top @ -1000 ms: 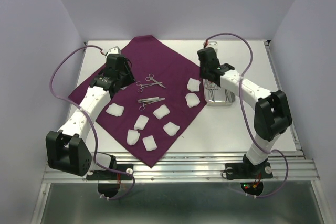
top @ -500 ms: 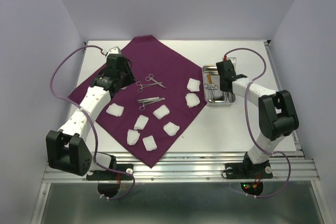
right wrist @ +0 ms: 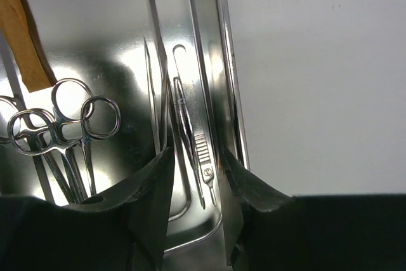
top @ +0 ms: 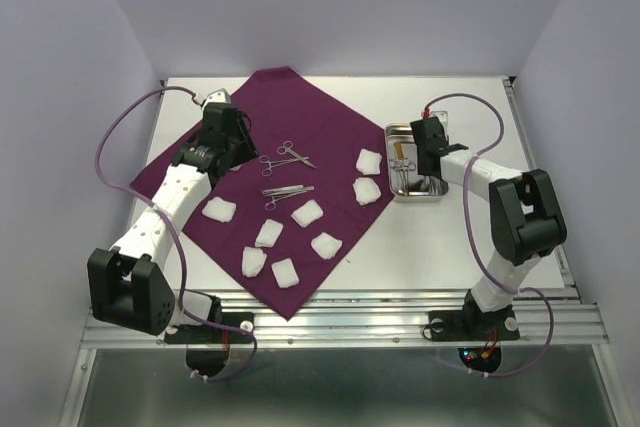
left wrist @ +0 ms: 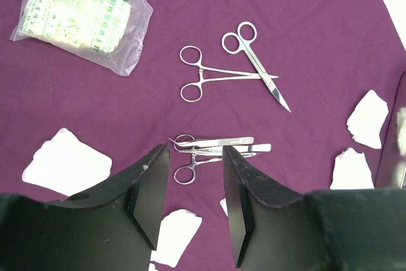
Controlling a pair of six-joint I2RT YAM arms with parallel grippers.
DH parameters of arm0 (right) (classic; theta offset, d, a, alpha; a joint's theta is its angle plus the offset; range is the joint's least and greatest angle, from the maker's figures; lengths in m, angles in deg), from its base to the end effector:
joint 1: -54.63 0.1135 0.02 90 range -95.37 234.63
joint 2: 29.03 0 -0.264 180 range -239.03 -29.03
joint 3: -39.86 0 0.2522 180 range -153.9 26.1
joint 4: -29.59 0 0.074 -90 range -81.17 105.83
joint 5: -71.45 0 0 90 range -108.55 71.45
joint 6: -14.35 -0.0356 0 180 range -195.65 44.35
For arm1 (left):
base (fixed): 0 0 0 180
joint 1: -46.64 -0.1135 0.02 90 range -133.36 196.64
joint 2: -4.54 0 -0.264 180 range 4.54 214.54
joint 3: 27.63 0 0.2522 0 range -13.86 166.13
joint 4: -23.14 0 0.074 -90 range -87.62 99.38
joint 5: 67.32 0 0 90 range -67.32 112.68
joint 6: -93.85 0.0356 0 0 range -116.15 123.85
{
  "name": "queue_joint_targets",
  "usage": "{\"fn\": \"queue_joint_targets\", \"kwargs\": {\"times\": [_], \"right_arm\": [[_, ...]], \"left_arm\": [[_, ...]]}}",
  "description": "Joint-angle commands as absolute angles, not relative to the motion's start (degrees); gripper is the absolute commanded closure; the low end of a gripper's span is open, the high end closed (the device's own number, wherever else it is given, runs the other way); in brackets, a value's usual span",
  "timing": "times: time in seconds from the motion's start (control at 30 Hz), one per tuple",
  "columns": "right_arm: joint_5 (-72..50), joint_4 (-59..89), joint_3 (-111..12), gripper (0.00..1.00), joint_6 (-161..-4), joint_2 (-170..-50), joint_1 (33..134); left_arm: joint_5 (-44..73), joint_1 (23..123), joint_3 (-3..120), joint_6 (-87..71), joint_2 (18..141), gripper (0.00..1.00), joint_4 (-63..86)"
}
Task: Prepare the surgical pack
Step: Place the medical item in the container, then pick up the medical item from the surgical kit.
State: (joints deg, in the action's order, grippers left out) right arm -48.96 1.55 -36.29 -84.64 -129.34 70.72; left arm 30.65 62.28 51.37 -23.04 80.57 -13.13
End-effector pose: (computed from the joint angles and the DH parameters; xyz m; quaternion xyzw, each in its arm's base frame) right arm 0.3524 0.0829 0.1873 0.0283 0.9165 -0.1743 0.3590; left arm 0.2897 -0.0760 0.3228 -0.1189 0.8705 -0.1148 0.4636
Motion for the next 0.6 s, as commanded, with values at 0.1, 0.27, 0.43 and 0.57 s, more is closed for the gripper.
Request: {"fn": "queue_joint_targets", "kwargs": {"times": [0.1, 0.27, 0.43, 0.57], "right_arm": [[-44.66, 1.86, -40.16, 0.61, -85.49, -123.95, 70.53], [-38.24, 0.28, -43.94, 0.6, -88.3, -122.45, 72.99], [-38.06, -2.09, -51.06, 0.57, -89.71, -126.49, 83.18], [-36.92, -3.15, -56.77, 0.52, -89.36, -132.63, 89.33]], "left_arm": [[31.82, 61.93, 52.14, -22.95, 79.86, 0.5, -12.42], [32.96, 61.93, 52.05, -22.95, 79.33, 0.5, -12.42], [33.4, 61.93, 52.67, -22.95, 79.42, 0.5, -12.68], [35.77, 61.32, 53.37, -22.78, 78.81, 0.5, -14.0]]}}
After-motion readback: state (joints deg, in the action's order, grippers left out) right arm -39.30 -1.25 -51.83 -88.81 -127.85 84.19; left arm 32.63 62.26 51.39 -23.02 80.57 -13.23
